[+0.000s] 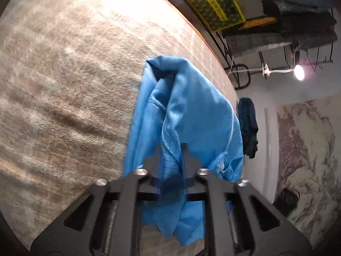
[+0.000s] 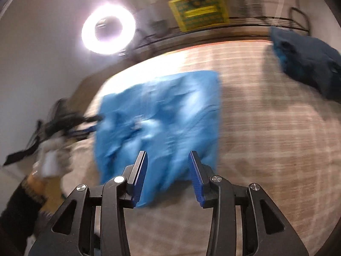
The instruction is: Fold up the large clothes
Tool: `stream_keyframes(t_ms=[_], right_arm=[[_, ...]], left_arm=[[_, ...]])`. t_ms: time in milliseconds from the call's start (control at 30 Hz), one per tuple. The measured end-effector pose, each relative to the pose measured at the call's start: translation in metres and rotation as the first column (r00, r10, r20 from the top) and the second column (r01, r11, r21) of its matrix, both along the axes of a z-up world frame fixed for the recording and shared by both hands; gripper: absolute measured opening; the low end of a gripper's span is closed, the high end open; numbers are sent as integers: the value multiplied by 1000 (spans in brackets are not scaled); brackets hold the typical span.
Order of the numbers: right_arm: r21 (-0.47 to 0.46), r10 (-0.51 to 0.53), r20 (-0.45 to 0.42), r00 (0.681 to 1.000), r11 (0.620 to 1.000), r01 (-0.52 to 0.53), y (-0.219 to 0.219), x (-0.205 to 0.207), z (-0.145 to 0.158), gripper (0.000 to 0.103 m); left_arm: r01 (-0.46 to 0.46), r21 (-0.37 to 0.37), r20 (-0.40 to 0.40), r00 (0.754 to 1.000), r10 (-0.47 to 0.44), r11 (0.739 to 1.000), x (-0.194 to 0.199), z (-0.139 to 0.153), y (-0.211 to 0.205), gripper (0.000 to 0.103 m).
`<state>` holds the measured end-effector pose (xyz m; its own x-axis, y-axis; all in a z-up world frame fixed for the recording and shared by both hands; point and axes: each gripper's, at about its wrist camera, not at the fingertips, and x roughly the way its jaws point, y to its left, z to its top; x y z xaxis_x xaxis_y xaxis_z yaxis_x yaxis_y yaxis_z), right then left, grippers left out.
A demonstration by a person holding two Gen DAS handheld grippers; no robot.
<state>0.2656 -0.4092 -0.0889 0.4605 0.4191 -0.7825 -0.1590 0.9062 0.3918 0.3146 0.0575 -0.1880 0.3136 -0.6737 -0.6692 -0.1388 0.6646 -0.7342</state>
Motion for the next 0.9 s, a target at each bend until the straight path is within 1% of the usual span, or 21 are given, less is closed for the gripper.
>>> stream_keyframes(t_ms=[33, 67, 100, 133, 167, 200, 233, 267, 333, 367, 400, 433, 500, 633, 667, 700, 733, 767, 800, 833, 900], right_arm=[[-18, -31, -18, 999, 999, 31, -6, 6, -9, 38], [-25, -54, -38, 998, 998, 53, -12, 11, -16, 38], [-29, -79, -78, 994, 997, 77, -18, 16, -27, 38], [-28, -96, -107, 990, 995, 93, -23, 20, -35, 38], [-30, -109, -119, 987, 994, 106, -28, 21, -38, 38], [-37, -117, -116, 986, 993, 113, -30, 23, -39, 38], [-44, -114, -104, 988, 993, 109, -31, 24, -36, 38], [-53, -103, -79, 992, 994, 99, -28, 26, -31, 38], [-86, -68, 8, 998, 994, 68, -18, 30, -14, 38], [-102, -53, 46, 998, 993, 57, -14, 32, -8, 38], [-116, -35, 83, 996, 992, 44, -9, 35, -3, 40], [-114, -17, 94, 995, 993, 28, -6, 40, -2, 53], [-67, 19, 39, 999, 998, -17, -2, 55, -13, 62], [-44, -15, -99, 995, 999, 10, 1, 75, -49, 61], [-36, -23, -118, 993, 999, 18, 1, 77, -54, 59], [-16, -25, -133, 991, 1000, 23, 0, 78, -58, 38], [14, -16, -145, 989, 1000, 19, 0, 78, -61, 18], [25, -16, -147, 989, 999, 20, 0, 76, -59, 14], [24, -15, -131, 991, 1000, 19, -1, 73, -55, 8], [26, -6, -114, 993, 1000, 9, -1, 70, -50, 6], [27, 2, -98, 995, 1000, 1, -5, 63, -40, 3]], left_arm=[[13, 76, 16, 1000, -14, 997, -1, 8, -3, 11], [20, 213, 23, 999, -26, 977, -2, 14, -8, 11], [16, 306, 38, 999, -29, 952, -3, 18, -12, 11], [6, 370, 64, 997, -32, 929, -4, 22, -15, 12], [-6, 391, 72, 997, -25, 921, -4, 24, -16, 15], [-17, 383, 69, 998, -11, 923, -4, 26, -15, 16], [-33, 352, 72, 997, 8, 936, -3, 30, -12, 19], [-41, 335, 83, 996, 14, 941, -4, 34, -10, 26], [-58, 318, 140, 990, 13, 946, -2, 49, -8, 37], [-67, 316, 164, 986, 15, 947, -1, 55, -8, 39], [-76, 311, 177, 984, 21, 947, 1, 59, -7, 39], [-86, 294, 182, 983, 33, 952, 4, 60, -6, 39], [-108, 252, 169, 983, 66, 962, 8, 59, -7, 39], [-102, 209, 122, 989, 77, 973, 21, 38, -4, 39], [-91, 184, 103, 992, 73, 979, 23, 31, -4, 38], [-82, 159, 87, 994, 69, 984, 25, 25, -4, 32], [-69, 139, 72, 996, 60, 988, 26, 19, -4, 10], [-54, 139, 56, 997, 47, 989, 25, 16, -5, 5], [-48, 139, 52, 998, 41, 989, 22, 17, -7, 5], [-39, 145, 51, 998, 32, 989, 17, 18, -9, 5], [-6, 206, 70, 998, -8, 979, 8, 23, -14, 5]])
